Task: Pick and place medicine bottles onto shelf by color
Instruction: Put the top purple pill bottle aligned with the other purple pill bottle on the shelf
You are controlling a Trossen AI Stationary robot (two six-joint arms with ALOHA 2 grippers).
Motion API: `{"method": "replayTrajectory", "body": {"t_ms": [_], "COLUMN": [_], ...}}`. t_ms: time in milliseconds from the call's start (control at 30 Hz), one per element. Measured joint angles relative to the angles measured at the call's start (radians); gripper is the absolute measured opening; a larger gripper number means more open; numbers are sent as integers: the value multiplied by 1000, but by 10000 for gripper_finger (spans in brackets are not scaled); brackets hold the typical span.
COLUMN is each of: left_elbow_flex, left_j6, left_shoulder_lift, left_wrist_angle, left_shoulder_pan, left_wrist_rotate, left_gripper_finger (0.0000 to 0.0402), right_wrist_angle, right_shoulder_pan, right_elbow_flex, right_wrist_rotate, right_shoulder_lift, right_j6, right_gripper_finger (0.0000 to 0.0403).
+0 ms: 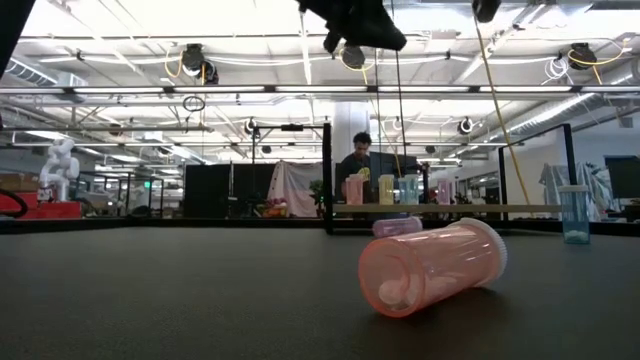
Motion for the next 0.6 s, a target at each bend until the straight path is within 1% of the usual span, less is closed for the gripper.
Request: {"method": "replayTrajectory", "body": {"t_ms": [33, 100, 133, 200, 300, 367, 467, 533, 600], "left_elbow_flex": [0, -4, -12, -32, -67, -72, -73, -74, -74], "left_j6": [-20, -81, -116, -160, -207, -247, -282, -281, -269], "left_shoulder_lift": [-2, 3, 7, 36, 87, 124, 180, 217, 246], "left_wrist_angle": [-37, -110, -151, -202, -198, -140, -100, -73, -53], "left_shoulder_pan": [2, 2, 1, 2, 3, 8, 15, 19, 21], "left_wrist_rotate": [29, 39, 41, 41, 40, 40, 39, 40, 39], "left_gripper_finger": [39, 35, 37, 53, 101, 140, 196, 224, 241], "right_wrist_angle": [-53, -127, -152, -178, -186, -190, -197, -200, -201], "right_shoulder_pan": [0, 0, 0, 0, 0, 0, 4, 8, 10], "right_elbow_flex": [32, 82, 97, 111, 109, 108, 107, 106, 106], "right_wrist_rotate": [1, 23, 38, 49, 49, 45, 44, 43, 41], "right_shoulder_lift": [22, 59, 73, 99, 131, 150, 172, 179, 178], "right_j6": [-24, -55, -63, -77, -86, -82, -73, -69, -64], "right_gripper_finger": [213, 212, 212, 212, 212, 212, 212, 212, 212]}}
